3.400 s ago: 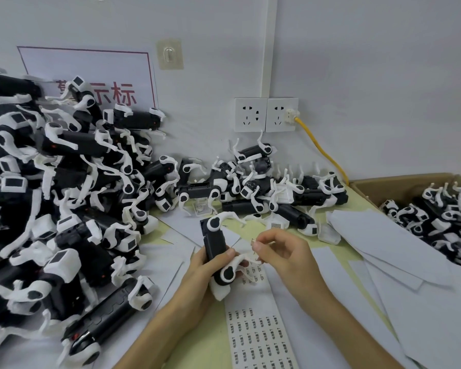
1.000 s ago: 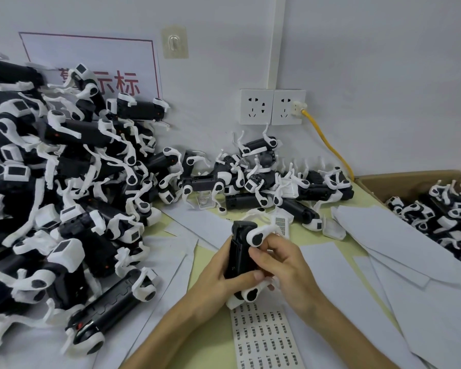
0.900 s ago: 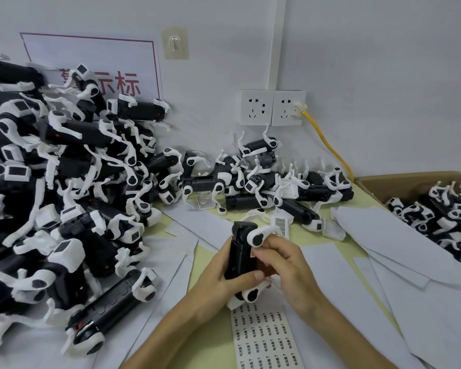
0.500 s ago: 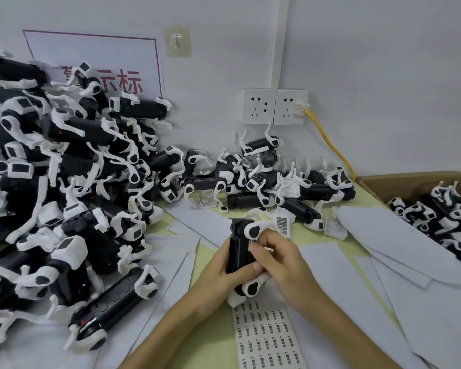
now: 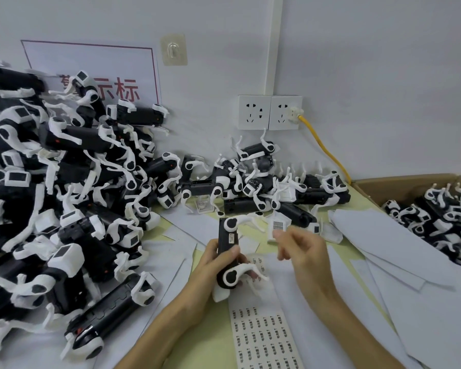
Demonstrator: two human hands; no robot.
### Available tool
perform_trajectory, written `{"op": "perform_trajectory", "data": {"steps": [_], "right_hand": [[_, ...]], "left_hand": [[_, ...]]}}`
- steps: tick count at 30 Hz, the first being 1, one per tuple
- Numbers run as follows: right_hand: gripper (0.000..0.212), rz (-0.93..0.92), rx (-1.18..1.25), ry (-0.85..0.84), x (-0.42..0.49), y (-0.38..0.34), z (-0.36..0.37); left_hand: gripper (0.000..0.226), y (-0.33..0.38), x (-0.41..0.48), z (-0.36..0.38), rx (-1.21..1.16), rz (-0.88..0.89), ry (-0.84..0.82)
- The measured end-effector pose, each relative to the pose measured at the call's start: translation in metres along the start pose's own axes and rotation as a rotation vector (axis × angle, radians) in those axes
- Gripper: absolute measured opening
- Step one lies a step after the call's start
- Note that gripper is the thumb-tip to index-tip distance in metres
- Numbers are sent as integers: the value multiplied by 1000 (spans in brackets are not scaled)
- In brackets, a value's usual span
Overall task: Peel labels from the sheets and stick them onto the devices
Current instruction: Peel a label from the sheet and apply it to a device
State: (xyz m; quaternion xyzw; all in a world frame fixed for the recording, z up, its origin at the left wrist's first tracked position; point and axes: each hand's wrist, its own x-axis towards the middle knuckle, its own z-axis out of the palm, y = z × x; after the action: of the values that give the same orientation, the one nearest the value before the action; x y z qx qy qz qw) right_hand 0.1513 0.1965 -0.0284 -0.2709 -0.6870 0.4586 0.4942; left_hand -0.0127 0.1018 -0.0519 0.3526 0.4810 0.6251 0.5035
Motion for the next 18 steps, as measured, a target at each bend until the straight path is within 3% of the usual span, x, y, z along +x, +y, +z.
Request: {"op": "perform_trajectory", "data": {"steps": [3,6,8,11,14,18], "right_hand": [[30,78,55,-157,10,0,-15],[42,97,35,-434,12,-2,-21],[38,98,-6,-503,12,-6,-21],[35,146,-18,-506,17,-7,-29],[35,264,-38,-503,22,-3,-45],[39,496,167,-241,36,13,-70]], "left_hand": [[63,4,-1,-2,24,2,-98],[51,4,-3,-3,223,13,-212],[55,2,-2,-5,260,6,-227],[71,0,1,-8,188,-63,-200],[70,-2,5,-12,130,-56,-126],[72,-2,10,-12,-50,-60,-15]]}}
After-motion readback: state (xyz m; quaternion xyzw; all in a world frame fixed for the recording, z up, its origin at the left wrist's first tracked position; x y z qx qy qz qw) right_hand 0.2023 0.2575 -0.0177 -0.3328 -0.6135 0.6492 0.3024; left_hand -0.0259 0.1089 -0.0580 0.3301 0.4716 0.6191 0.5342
